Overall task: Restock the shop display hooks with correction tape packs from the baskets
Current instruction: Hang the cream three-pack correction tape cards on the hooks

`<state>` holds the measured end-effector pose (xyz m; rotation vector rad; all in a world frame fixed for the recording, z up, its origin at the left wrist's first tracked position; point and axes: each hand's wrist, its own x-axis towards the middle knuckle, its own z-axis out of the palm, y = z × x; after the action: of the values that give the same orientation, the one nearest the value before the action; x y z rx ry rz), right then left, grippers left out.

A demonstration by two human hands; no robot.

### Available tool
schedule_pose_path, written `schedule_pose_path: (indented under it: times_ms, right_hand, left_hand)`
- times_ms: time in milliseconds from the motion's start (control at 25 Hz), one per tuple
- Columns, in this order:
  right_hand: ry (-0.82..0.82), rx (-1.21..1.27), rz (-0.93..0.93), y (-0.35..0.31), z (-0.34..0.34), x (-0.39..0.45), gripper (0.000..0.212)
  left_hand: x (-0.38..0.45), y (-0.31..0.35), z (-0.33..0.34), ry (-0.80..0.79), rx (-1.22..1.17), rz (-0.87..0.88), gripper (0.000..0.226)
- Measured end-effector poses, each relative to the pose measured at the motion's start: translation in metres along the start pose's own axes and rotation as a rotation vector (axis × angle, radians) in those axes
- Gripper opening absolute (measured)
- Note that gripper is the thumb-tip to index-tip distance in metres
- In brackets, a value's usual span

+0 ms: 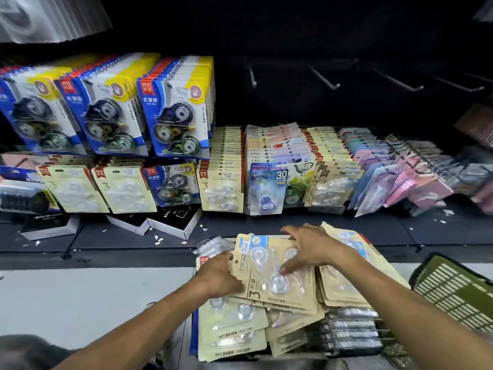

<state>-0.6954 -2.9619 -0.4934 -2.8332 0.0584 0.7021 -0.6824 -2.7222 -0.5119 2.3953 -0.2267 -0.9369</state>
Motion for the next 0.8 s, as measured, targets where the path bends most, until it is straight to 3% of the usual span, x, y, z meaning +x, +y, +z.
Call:
schedule_pose_path:
  times_ms: [160, 280, 440, 520, 640, 720, 800]
  right_hand:
    - [-0.029, 0.151, -0.001, 0.001, 0.005, 0.002, 0.098]
    - [0.007, 0.327, -0.028, 0.002, -0.003, -0.005, 0.057]
    - [0.157, 0.992, -0.042, 0.001, -0.039, -0.03, 0.043]
    - [0.302, 1.313, -0.06, -0.009, -0.044, -0.036, 0.044]
    - [0.376, 1.562, -0.049, -0.032, -0.032, -0.037, 0.044]
    - [0.304, 1.667, -0.013, -0.038, -0.022, -0.034, 0.035]
    - [0.282, 1.605, 0.069, -0.037, -0.014, -0.029, 0.031]
  left_hand:
    - [0.006, -0.001, -0.005, 0.031, -0.326, -0.09, 0.021]
    - [0.003, 0.007, -0.01, 0.036, -0.459, -0.054, 0.016]
    - [0.003, 0.026, -0.038, 0.179, -0.963, 0.125, 0.031]
    - [-0.003, 0.038, -0.047, 0.085, -1.207, 0.236, 0.042]
    - [-0.015, 0.052, -0.041, -0.021, -1.273, 0.296, 0.044]
    - [-0.015, 0.053, -0.04, 0.127, -1.258, 0.234, 0.037]
    - [-0.013, 0.047, -0.047, 0.262, -1.226, 0.168, 0.033]
